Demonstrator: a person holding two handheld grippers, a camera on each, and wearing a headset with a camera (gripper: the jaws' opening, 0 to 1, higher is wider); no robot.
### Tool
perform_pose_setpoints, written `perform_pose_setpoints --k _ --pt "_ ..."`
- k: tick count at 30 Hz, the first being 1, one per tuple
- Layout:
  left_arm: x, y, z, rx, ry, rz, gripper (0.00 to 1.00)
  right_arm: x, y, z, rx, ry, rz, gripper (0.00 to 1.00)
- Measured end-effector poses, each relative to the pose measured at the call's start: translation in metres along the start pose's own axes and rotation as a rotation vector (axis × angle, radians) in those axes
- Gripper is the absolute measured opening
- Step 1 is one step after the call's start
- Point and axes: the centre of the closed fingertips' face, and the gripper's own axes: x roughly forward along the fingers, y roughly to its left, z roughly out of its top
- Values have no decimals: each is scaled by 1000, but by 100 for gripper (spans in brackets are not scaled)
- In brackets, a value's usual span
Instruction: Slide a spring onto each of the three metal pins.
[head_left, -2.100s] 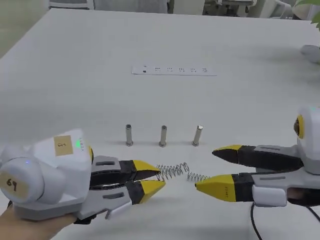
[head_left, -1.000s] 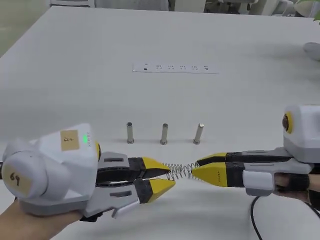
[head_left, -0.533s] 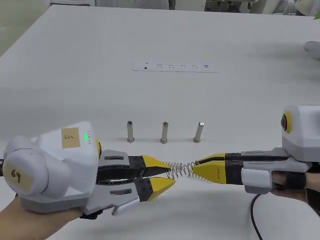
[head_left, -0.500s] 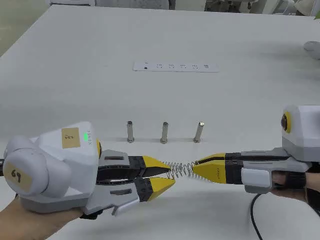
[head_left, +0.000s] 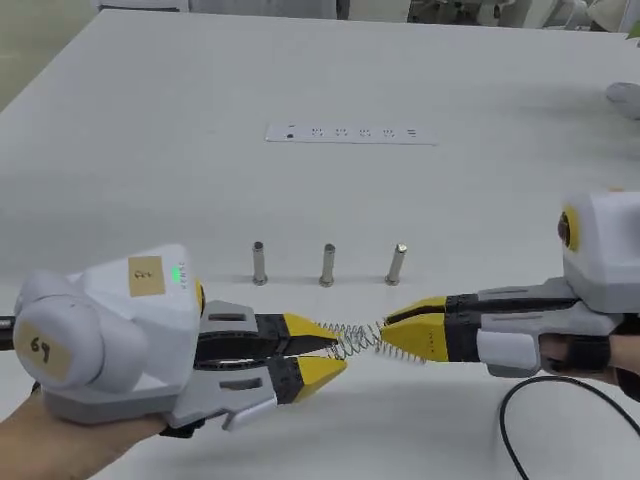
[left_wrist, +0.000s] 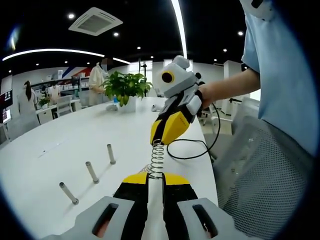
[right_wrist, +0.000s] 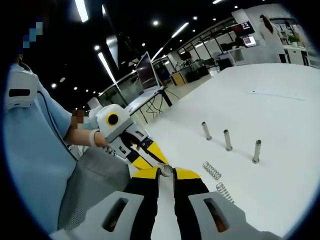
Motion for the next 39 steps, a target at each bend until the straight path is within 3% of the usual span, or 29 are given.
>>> perform_pose_setpoints --k 8,15,28,39 --pt "2 0 -2 6 12 -3 2 3 9 5 -145 77 -33 8" --pt "3 0 -2 6 14 -9 2 8 14 10 -219 111 -41 8" --pt "6 0 -3 16 21 -12 2 12 16 11 -296 140 -34 8" --pt "6 1 -4 21 20 -7 1 10 15 10 -319 144 -33 8"
